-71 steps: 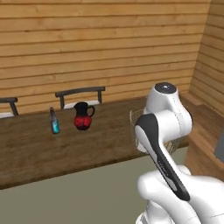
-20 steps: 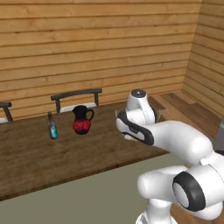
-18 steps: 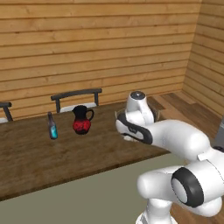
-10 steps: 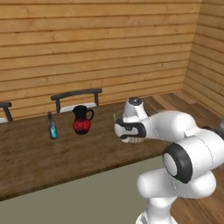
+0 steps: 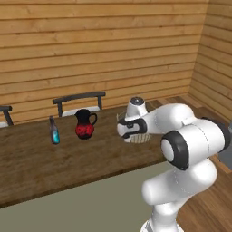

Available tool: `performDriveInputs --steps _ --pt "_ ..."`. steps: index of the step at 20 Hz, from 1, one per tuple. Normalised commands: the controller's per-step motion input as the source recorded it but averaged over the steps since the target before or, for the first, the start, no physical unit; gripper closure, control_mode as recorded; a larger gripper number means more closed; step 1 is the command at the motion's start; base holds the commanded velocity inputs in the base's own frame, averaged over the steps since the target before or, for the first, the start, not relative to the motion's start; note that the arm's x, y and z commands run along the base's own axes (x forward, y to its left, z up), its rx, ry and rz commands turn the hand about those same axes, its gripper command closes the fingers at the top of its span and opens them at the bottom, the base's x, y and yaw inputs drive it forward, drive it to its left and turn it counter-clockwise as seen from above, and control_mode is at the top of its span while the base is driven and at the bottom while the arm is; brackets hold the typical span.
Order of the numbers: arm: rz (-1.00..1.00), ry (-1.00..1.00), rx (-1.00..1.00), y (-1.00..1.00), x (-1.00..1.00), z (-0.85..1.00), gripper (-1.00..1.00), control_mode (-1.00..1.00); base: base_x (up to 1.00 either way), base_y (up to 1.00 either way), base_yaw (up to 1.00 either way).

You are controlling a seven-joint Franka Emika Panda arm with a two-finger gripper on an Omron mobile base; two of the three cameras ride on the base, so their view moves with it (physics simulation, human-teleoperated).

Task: Open the cabinet, pick up the bread from the cabinet and place it in the basket. Then move the basket to the dining counter.

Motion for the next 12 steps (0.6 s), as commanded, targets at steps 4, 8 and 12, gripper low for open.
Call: performDriveInputs --steps 4,8,12 --pt "0.0 0.0 0.0 0.03 0.0 -0.14 -1.0 -1.0 0.0 0.0 0.0" --pt "0.0 0.06 0.0 0.13 0.0 -0.02 -1.0 -1.0 0.0 0.0 0.0" --pt "0.0 0.06 -0.05 0.12 0.0 0.07 -1.0 -1.0 0.0 0.0 0.0"
